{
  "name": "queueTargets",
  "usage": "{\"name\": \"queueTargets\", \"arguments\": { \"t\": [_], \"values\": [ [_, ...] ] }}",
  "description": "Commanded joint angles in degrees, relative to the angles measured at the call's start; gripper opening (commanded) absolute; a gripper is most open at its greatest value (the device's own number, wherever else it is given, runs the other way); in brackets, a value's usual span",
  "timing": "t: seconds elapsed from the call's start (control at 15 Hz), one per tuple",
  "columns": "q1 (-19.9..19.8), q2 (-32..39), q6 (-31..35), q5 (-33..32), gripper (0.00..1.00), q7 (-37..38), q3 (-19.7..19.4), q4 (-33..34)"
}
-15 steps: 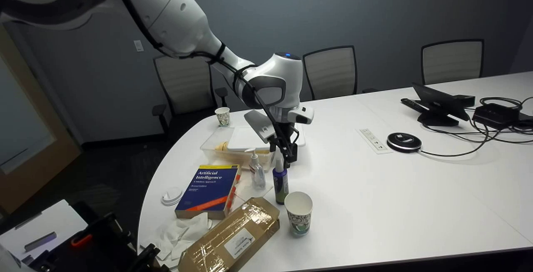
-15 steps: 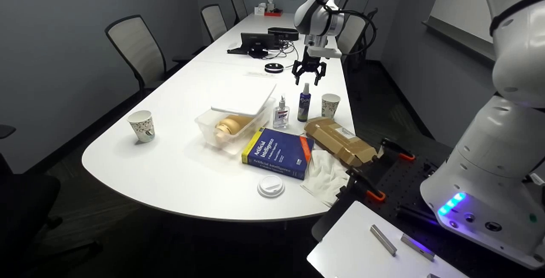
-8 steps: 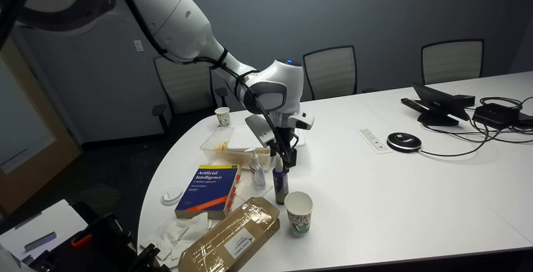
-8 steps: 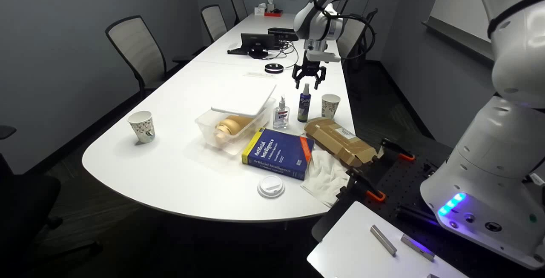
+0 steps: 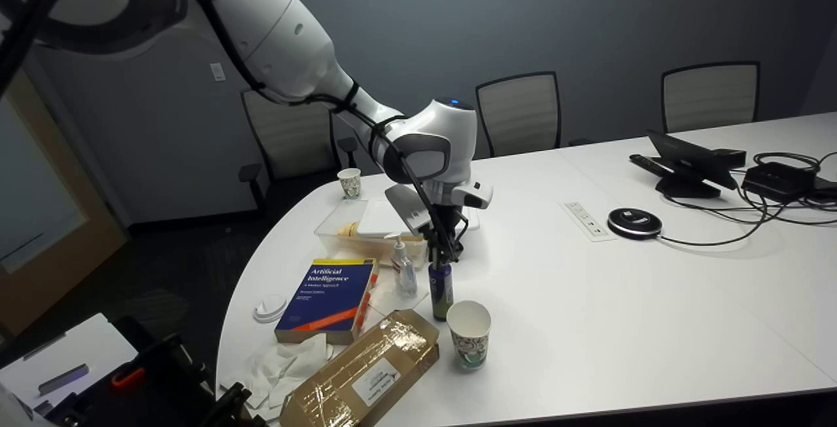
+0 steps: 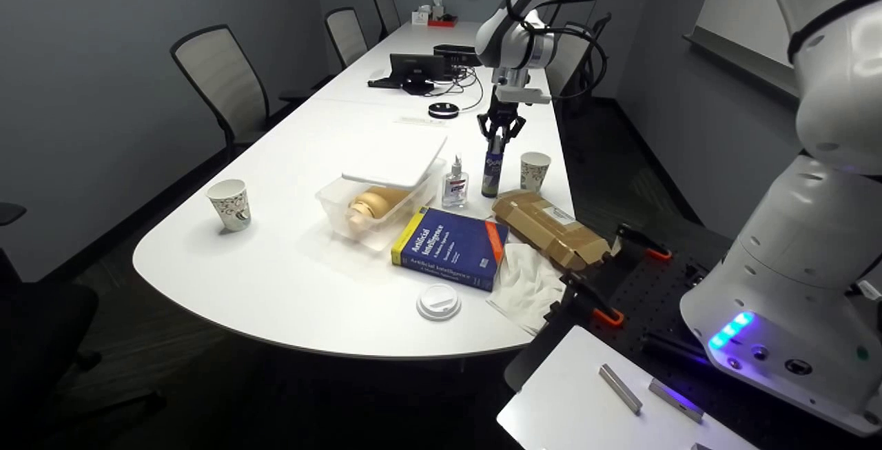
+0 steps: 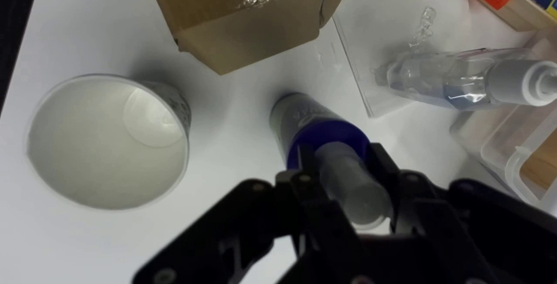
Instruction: Move the blue bottle to the left.
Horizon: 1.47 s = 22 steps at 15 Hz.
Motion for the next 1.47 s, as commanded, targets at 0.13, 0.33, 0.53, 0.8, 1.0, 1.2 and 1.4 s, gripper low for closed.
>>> {"name": "queueTargets", "arguments": {
  "t": [0.13, 0.33, 0.53, 0.8, 1.0, 1.2, 1.4],
  "values": [
    [-0.37, 0.19, -0.56, -0.86, 0.08, 1.91, 0.4, 1.29],
    [0.03, -0.51, -0.82, -1.39, 0.08, 2.13, 0.18, 1.29],
    [1.36, -3.02, -1.16, -2.98, 0.08, 3.85, -0.71, 0.57],
    [4.96, -8.81, -2.81, -7.89, 0.08, 9.7, -2.92, -1.25],
    [7.77, -14.93, -5.94, -11.83, 0.08, 12.76, -3.41, -3.78],
    [10.27, -21.97, -10.3, -14.77, 0.08, 12.8, -2.28, -7.47],
    [12.67, -28.86, -13.1, -17.16, 0.08, 12.59, -0.86, -11.52]
  ]
}}
